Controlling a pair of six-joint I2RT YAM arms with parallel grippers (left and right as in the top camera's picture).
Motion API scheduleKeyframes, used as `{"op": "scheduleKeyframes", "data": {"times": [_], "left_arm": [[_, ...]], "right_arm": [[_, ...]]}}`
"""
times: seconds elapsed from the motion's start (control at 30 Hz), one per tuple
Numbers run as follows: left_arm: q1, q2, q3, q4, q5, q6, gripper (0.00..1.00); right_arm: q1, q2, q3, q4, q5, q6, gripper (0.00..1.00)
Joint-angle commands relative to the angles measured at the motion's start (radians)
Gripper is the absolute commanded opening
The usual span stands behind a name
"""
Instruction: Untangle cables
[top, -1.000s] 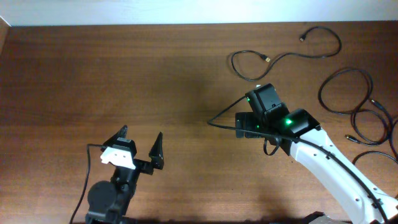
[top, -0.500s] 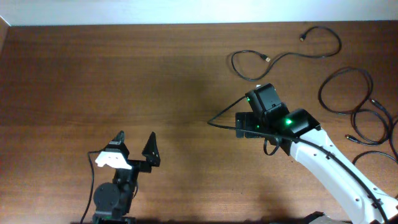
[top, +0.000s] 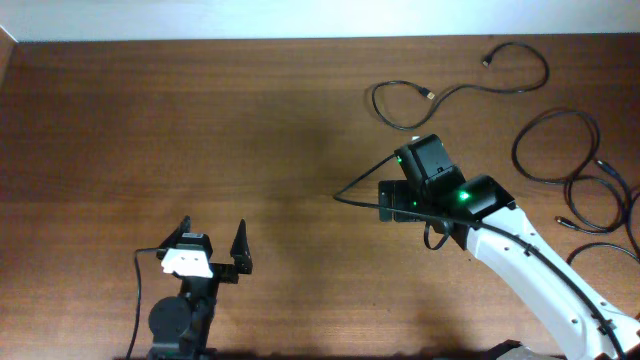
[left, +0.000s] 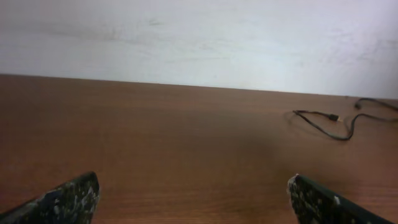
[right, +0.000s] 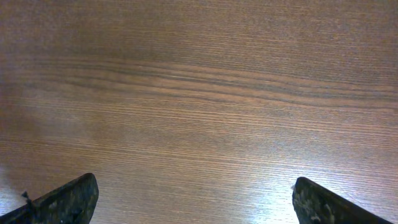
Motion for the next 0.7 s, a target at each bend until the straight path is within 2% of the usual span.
{"op": "scheduleKeyframes", "data": {"times": [0.0, 0.67], "left_arm": [[0.007, -0.01, -0.002, -0.01, 0.008, 0.078, 0.99], [0.0, -0.01, -0.001, -0.006, 0.008, 0.077, 0.99]], "right_arm": [[0.003, 0.005, -0.008, 0.001, 0.002, 0.008, 0.99], [0.003, 0.005, -0.008, 0.001, 0.002, 0.009, 0.99]]}}
